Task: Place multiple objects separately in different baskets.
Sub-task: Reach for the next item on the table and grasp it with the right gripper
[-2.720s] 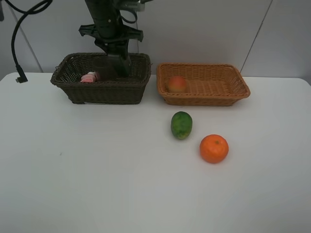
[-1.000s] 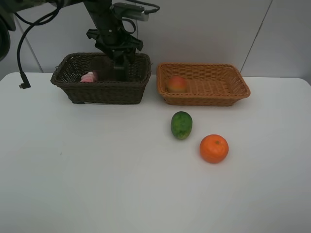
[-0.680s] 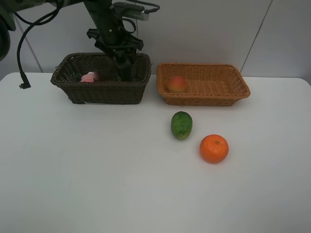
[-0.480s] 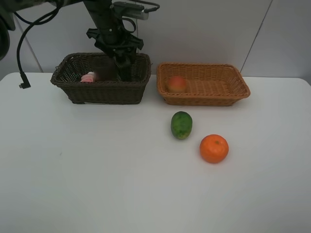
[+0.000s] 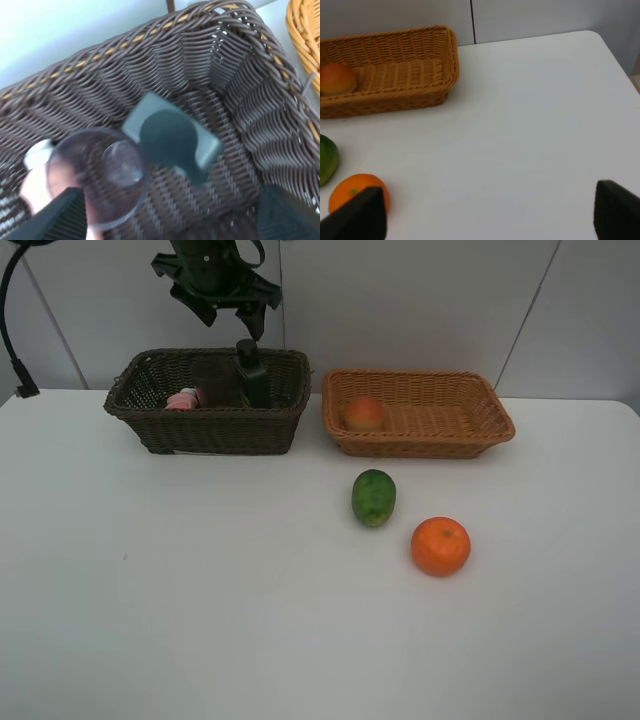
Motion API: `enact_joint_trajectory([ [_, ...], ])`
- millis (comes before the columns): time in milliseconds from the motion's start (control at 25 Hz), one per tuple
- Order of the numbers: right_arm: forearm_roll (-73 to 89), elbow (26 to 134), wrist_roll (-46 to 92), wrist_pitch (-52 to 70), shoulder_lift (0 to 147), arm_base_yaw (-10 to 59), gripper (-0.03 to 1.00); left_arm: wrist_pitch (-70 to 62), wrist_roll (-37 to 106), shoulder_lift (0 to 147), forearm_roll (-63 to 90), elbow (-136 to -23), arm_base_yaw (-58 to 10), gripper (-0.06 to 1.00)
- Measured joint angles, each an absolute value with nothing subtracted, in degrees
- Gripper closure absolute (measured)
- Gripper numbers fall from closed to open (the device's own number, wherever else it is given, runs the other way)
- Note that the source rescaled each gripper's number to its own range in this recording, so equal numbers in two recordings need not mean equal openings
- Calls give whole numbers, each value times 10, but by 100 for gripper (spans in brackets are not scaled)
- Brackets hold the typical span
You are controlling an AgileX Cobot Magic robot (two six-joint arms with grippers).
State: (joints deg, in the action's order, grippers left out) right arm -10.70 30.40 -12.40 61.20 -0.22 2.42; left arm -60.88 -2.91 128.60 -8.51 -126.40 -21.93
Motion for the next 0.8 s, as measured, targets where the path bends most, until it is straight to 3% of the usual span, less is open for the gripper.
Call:
enact_joint_trajectory([
  [320, -107, 304, -124, 612, -2, 24, 22, -685, -36, 1141, -119, -1232, -223, 5],
  [560, -107, 304, -124, 612, -2, 24, 22, -685, -43, 972, -152, -1041, -218, 5],
  [800, -107, 304, -124, 612, -2, 24, 22, -681, -65, 795, -145, -845, -158, 5],
])
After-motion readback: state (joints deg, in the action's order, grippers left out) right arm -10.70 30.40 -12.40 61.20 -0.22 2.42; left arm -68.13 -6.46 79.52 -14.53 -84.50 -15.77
